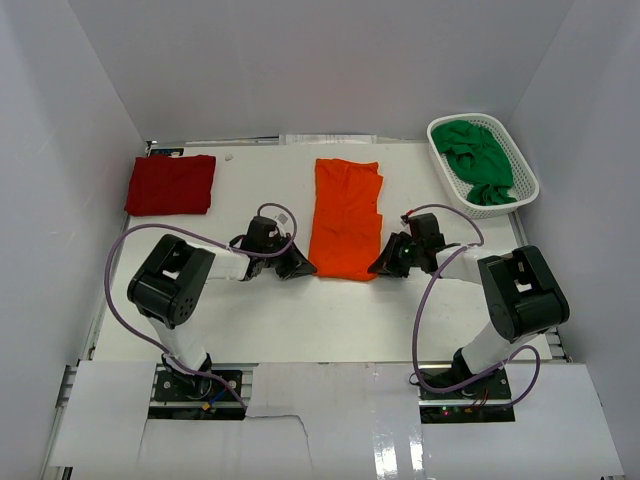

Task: Fold and stack the t-shirts
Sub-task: Grab one side of the 2/3 rectangular tshirt with both arms, then fold the long partially folded tshirt into a neat square

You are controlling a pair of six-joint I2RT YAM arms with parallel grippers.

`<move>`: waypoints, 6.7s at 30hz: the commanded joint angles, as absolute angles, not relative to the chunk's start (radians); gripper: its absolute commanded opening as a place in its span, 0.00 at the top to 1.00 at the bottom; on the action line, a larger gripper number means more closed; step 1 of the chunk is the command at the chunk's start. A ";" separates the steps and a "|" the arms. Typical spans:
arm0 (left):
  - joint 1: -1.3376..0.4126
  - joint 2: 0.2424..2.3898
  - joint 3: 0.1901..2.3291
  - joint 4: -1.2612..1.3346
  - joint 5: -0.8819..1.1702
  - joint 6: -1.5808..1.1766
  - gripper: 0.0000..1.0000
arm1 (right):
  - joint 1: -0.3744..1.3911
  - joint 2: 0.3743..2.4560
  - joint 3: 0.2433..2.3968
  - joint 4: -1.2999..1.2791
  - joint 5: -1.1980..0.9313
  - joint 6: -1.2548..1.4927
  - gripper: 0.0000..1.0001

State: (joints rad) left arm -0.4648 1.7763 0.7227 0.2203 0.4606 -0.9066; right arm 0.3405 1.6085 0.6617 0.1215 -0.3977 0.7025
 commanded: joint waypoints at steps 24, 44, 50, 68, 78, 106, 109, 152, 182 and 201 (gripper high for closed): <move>-0.689 1.427 0.494 -0.208 0.396 -0.925 1.00 | 0.532 1.260 0.526 -0.255 -0.357 0.543 0.92; -0.689 1.230 0.705 -0.508 0.451 -0.904 1.00 | 0.663 0.997 0.594 -0.515 -0.296 0.600 0.92; -0.689 1.246 0.845 -0.577 0.416 -0.887 1.00 | 0.663 1.023 0.736 -0.586 -0.227 0.554 0.92; -0.522 1.376 1.097 -0.615 0.420 -0.779 1.00 | 0.562 1.327 1.069 -0.603 -0.225 0.353 0.92; -0.442 1.517 1.279 -0.606 0.437 -0.729 1.00 | 0.465 1.466 1.204 -0.592 -0.334 0.299 0.92; -0.368 2.038 1.834 -0.588 0.469 -0.712 1.00 | 0.282 1.879 1.600 -0.581 -0.436 0.256 0.92; -0.368 2.094 1.905 -0.586 0.479 -0.710 1.00 | 0.269 1.928 1.647 -0.583 -0.445 0.256 0.92; -0.368 2.168 1.791 0.314 0.184 -0.534 0.02 | 0.112 1.895 1.330 0.536 -0.327 0.345 0.09; -0.468 2.572 2.118 -0.042 0.371 -0.368 0.33 | 0.284 2.330 1.876 -0.196 -0.241 0.172 0.67; -0.745 2.021 1.353 -0.221 -0.244 -0.417 0.35 | 0.501 1.927 1.203 -0.256 -0.021 0.248 0.67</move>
State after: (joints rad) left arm -0.7105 2.1426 1.4807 -0.0986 -0.1619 -0.3538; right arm 0.4484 1.9957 1.3319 -0.1596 -0.0475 0.1986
